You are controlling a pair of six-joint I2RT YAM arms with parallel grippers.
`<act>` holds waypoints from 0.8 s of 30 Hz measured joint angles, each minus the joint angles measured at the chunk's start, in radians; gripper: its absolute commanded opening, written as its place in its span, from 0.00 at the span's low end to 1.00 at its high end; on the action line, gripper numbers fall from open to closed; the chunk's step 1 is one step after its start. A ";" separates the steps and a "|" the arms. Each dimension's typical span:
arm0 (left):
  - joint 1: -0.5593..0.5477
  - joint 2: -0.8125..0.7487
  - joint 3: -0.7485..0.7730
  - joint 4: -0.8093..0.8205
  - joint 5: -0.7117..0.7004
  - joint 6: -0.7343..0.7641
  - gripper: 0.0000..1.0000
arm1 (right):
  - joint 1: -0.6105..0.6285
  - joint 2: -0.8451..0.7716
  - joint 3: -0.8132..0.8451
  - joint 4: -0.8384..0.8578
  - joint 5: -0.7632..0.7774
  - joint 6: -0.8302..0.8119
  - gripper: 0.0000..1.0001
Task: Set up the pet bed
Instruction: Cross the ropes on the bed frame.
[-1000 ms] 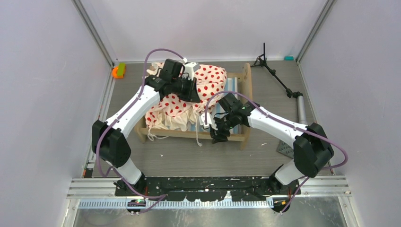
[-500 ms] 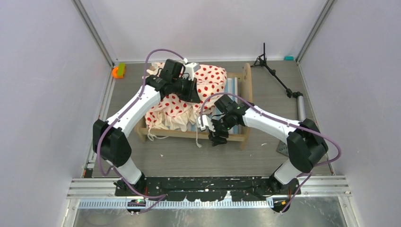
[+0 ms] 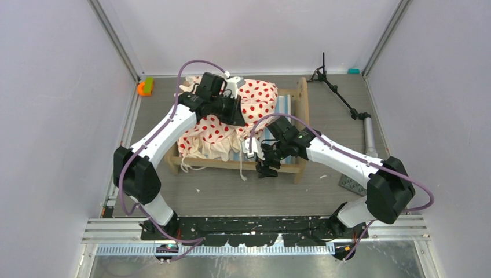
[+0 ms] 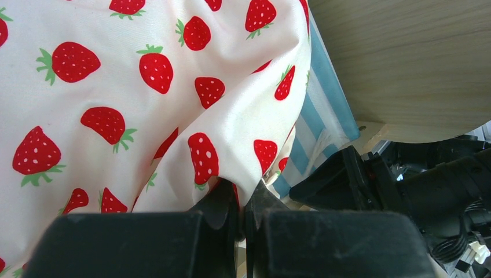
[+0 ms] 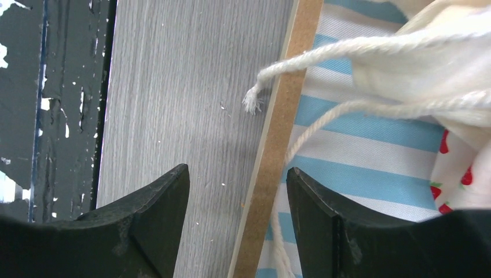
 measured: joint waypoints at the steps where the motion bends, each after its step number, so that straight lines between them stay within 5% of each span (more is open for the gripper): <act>1: 0.000 0.000 0.000 0.000 0.000 0.000 0.00 | 0.000 -0.006 0.000 0.006 0.000 0.004 0.67; 24: 0.000 0.000 0.000 0.000 0.000 0.000 0.00 | -0.002 0.098 0.048 -0.067 -0.029 -0.037 0.65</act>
